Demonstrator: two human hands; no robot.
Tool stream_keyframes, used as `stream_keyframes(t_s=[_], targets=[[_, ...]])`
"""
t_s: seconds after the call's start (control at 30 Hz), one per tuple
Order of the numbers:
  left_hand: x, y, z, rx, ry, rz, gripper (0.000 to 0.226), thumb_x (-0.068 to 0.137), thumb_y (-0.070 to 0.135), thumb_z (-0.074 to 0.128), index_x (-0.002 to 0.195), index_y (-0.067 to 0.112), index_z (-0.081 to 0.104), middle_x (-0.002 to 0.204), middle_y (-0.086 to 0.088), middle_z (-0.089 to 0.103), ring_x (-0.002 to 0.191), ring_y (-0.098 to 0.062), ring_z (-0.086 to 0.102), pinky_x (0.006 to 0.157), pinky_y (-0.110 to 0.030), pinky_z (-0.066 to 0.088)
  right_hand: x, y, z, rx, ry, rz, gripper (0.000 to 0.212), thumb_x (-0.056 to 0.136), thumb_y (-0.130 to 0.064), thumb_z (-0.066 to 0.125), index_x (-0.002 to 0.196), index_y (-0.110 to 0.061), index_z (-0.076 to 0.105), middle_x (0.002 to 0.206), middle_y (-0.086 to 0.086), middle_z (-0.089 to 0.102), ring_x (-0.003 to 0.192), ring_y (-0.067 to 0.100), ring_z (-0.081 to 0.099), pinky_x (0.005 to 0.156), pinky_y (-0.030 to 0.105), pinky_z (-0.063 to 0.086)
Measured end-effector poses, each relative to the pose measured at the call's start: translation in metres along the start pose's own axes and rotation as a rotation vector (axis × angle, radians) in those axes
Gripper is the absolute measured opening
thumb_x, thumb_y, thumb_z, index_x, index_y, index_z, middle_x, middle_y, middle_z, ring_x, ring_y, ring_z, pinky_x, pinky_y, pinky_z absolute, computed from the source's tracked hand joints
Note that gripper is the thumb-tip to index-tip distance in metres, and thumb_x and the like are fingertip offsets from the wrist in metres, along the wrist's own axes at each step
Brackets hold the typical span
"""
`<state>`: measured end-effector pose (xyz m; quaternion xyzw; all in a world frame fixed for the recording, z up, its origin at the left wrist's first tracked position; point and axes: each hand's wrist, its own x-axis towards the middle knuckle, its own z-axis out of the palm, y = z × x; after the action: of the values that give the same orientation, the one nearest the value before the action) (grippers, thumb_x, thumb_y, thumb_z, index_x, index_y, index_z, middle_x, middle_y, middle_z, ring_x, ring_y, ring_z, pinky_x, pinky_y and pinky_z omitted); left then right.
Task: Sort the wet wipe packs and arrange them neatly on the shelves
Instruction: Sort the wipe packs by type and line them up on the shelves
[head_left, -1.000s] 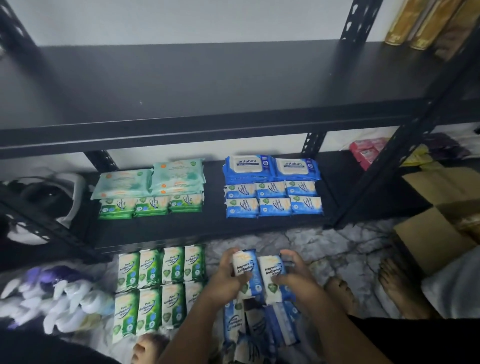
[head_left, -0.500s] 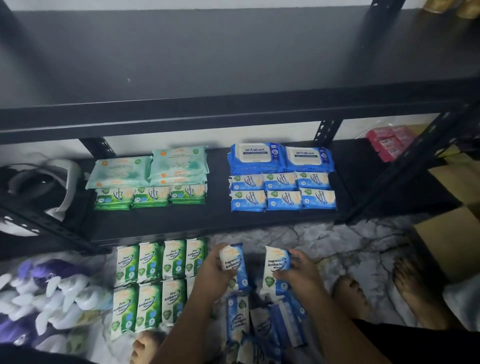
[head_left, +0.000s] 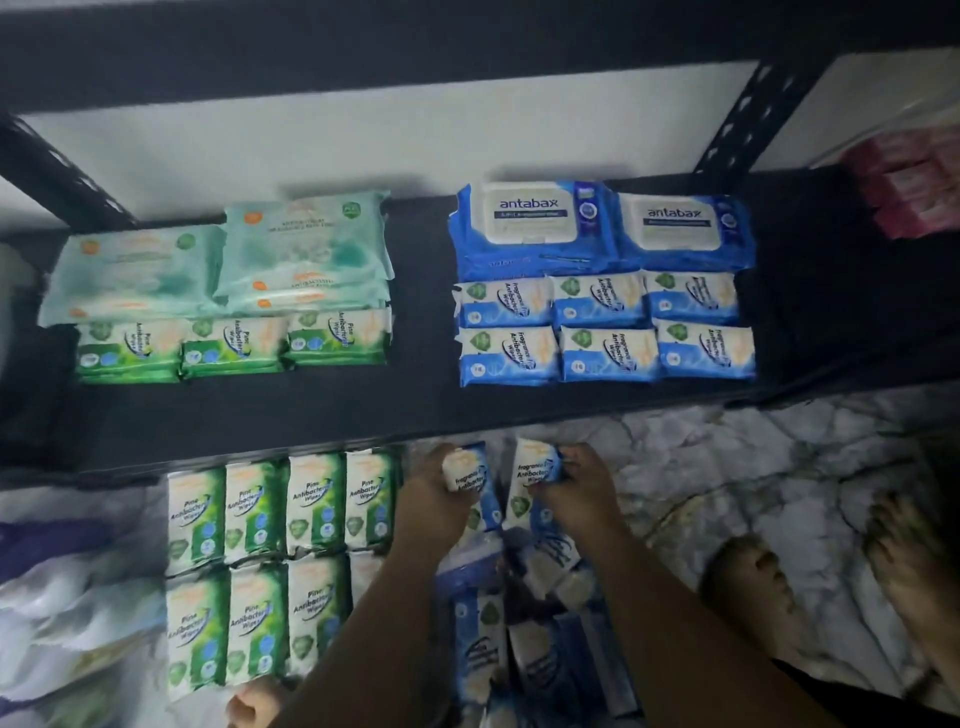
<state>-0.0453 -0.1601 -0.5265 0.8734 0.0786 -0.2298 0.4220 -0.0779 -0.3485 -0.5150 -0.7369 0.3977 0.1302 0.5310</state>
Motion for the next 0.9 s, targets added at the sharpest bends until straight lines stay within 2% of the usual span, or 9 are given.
stream_keyframes(t_s=[0.07,0.2,0.3,0.4,0.47,0.57,0.73,0.8,0.9], targets=[[0.001,-0.005,0.009,-0.123,-0.071,0.014,0.047,0.08,0.002,0.08,0.12,0.019,0.062,0.103,0.003,0.068,0.094,-0.016,0.066,0.068,-0.006,0.045,0.008,0.014,0.001,-0.053,0.004,0.006,0.038,0.07,0.003,0.082,0.1,-0.011,0.066,0.094,0.004,0.073,0.088,0.019,0.07,0.076,0.038,0.06],[-0.006,-0.022,0.029,-0.244,-0.155,0.016,0.056,0.078,-0.017,0.075,0.12,0.014,0.054,0.107,0.002,0.066,0.095,0.003,0.065,0.079,-0.009,0.048,0.021,0.033,-0.018,-0.004,0.044,0.173,0.028,0.079,0.011,0.073,0.101,-0.004,0.067,0.105,0.013,0.07,0.092,0.025,0.066,0.082,0.037,0.059],[-0.004,-0.024,0.034,-0.32,-0.186,0.022,0.062,0.077,-0.016,0.076,0.124,0.019,0.055,0.114,-0.008,0.07,0.104,-0.018,0.067,0.081,-0.018,0.053,0.033,0.026,-0.035,0.033,-0.014,0.276,0.026,0.082,0.013,0.071,0.097,-0.005,0.06,0.114,0.011,0.062,0.098,0.028,0.059,0.096,0.044,0.054],[0.004,-0.02,0.031,-0.411,-0.183,-0.007,0.062,0.08,-0.019,0.071,0.13,0.014,0.056,0.11,-0.005,0.071,0.099,-0.011,0.069,0.077,-0.024,0.056,0.038,0.013,-0.041,0.032,-0.035,0.247,0.038,0.075,0.013,0.079,0.105,-0.003,0.062,0.11,0.008,0.062,0.097,0.024,0.061,0.084,0.035,0.057],[0.014,-0.019,0.028,-0.451,-0.152,-0.023,0.066,0.08,-0.02,0.07,0.136,0.011,0.055,0.11,-0.006,0.072,0.1,-0.017,0.069,0.078,-0.034,0.059,0.038,0.007,-0.036,0.108,-0.01,0.192,0.043,0.072,0.018,0.079,0.109,0.003,0.061,0.107,0.012,0.063,0.096,0.025,0.062,0.083,0.039,0.057],[0.026,-0.015,0.027,-0.32,-0.127,-0.031,0.075,0.08,-0.008,0.077,0.143,0.027,0.055,0.115,0.0,0.074,0.102,-0.019,0.07,0.088,-0.049,0.059,0.037,0.004,-0.023,0.111,0.022,0.11,0.045,0.068,0.017,0.082,0.098,-0.007,0.059,0.097,0.01,0.068,0.095,0.025,0.067,0.083,0.04,0.057],[0.03,-0.004,0.029,-0.091,-0.093,0.032,0.07,0.083,0.007,0.079,0.142,0.038,0.056,0.113,0.005,0.072,0.091,-0.011,0.068,0.092,-0.024,0.055,0.039,0.012,-0.01,0.055,0.053,-0.014,0.048,0.068,0.012,0.083,0.103,-0.016,0.067,0.096,0.004,0.073,0.092,0.019,0.069,0.086,0.037,0.058],[0.028,-0.003,0.031,0.041,-0.062,0.101,0.07,0.083,0.007,0.079,0.144,0.031,0.054,0.12,0.001,0.056,0.093,-0.011,0.058,0.087,0.003,0.036,0.039,0.015,-0.008,0.032,0.054,-0.052,0.048,0.073,0.01,0.08,0.111,-0.018,0.072,0.093,-0.004,0.073,0.09,0.014,0.07,0.087,0.036,0.059],[0.025,-0.002,0.032,0.09,-0.05,0.155,0.073,0.082,0.001,0.079,0.146,0.023,0.052,0.12,-0.004,0.044,0.096,-0.012,0.048,0.079,0.012,0.025,0.036,0.017,-0.006,-0.056,0.073,-0.131,0.048,0.079,0.007,0.073,0.119,-0.02,0.073,0.091,-0.011,0.071,0.088,0.008,0.069,0.087,0.029,0.058]])
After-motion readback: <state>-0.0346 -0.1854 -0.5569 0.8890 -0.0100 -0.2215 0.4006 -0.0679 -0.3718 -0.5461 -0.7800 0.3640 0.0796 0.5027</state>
